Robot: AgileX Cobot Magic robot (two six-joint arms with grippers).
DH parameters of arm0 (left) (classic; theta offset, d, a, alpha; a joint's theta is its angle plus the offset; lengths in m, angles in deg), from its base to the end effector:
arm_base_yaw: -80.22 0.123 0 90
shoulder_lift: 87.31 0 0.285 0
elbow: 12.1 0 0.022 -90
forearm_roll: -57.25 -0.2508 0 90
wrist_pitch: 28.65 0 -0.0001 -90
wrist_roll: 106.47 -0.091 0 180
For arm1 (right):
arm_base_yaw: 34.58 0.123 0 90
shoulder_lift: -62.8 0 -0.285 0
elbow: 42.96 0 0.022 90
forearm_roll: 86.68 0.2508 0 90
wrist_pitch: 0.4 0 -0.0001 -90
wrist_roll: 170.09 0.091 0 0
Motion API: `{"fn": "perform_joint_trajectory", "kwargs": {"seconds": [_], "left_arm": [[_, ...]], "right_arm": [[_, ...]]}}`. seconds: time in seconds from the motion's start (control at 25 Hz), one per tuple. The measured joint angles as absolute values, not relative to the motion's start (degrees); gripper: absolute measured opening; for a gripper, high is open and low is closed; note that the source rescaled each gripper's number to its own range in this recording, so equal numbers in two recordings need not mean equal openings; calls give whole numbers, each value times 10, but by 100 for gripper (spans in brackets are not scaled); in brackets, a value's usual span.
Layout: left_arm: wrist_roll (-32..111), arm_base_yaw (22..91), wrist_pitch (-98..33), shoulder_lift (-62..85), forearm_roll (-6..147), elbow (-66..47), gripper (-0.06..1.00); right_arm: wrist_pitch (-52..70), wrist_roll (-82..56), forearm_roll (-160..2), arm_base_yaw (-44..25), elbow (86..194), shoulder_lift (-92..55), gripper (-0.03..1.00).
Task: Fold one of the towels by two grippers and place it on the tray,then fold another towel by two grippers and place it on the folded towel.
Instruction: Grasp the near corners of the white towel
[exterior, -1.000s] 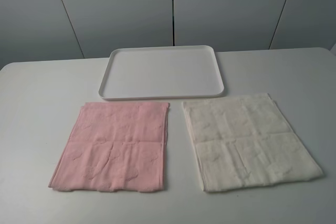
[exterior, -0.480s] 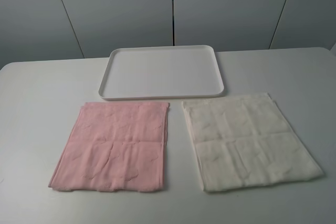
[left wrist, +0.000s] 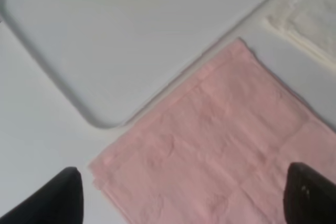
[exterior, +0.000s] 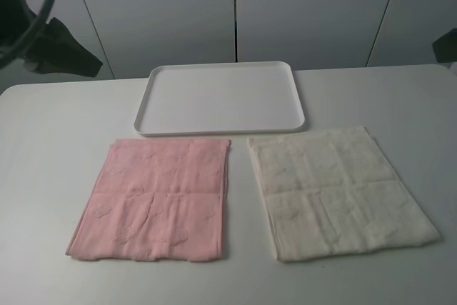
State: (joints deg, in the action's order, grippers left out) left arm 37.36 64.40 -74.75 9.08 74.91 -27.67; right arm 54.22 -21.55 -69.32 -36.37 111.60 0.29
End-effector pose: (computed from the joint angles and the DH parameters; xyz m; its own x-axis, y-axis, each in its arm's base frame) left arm 0.2559 -0.0932 0.3161 -0.5548 0.5652 -0.6105 0.6697 0.7388 0.0753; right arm 0.1740 0.0167 0.3378 -0.6832 -0.3296 -0.6516 -0.3956 0.9171 -0.0491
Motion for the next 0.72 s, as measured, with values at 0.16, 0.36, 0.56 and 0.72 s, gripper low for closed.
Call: {"fn": "perform_joint_trajectory", "kwargs": {"seconds": [0.16, 0.36, 0.56, 0.72], "left_arm": [[374, 565, -746, -1, 673, -237, 98], [368, 492, -743, -97, 638, -199, 98], [347, 426, -723, -149, 633, -187, 98], [344, 358, -708, -191, 623, -182, 98]], "right_arm": [[565, -324, -693, -364, 1116, -55, 100], [603, -535, -693, -364, 1117, -112, 100], [608, -603, -712, -364, 1111, -167, 100], [592, -620, -726, -364, 1087, -209, 100]]}}
